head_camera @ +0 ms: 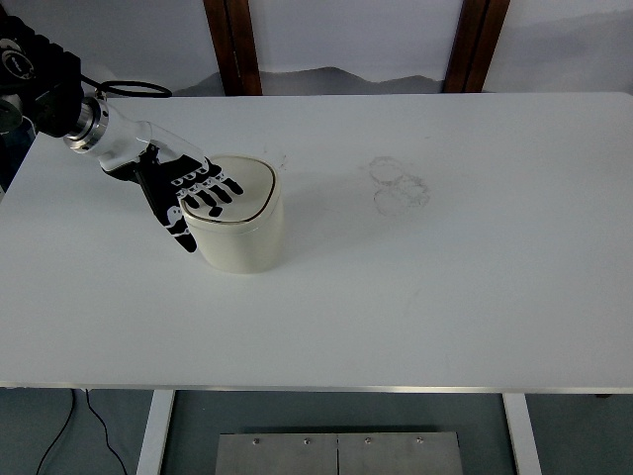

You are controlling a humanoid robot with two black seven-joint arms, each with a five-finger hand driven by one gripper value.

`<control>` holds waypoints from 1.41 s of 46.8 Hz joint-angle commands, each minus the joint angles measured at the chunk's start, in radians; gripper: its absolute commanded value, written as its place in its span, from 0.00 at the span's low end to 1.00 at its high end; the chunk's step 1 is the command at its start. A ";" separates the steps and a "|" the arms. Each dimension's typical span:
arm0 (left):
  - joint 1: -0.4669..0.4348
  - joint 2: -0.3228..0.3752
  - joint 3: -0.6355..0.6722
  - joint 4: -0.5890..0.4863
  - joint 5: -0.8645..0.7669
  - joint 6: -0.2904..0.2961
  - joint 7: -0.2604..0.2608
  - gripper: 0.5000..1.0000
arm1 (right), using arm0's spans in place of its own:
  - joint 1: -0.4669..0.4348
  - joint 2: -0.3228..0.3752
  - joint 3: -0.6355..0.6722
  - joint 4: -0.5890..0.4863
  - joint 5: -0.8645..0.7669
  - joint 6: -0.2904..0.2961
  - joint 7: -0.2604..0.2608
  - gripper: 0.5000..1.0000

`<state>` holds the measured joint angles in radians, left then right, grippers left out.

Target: Close trash bin

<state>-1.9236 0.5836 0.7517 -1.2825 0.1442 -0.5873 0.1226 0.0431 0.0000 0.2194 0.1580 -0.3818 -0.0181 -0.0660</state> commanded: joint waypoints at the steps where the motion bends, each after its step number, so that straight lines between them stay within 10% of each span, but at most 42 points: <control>1: 0.000 -0.001 0.000 0.000 0.000 0.000 0.000 1.00 | 0.000 0.000 0.000 0.000 0.000 0.000 0.000 0.99; 66: -0.097 0.062 -0.144 0.052 -0.098 -0.006 -0.001 1.00 | 0.000 0.000 0.000 0.000 0.000 0.000 0.000 0.99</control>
<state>-2.0099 0.6369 0.6358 -1.2501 0.0700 -0.5924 0.1209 0.0437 0.0000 0.2196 0.1580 -0.3819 -0.0185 -0.0659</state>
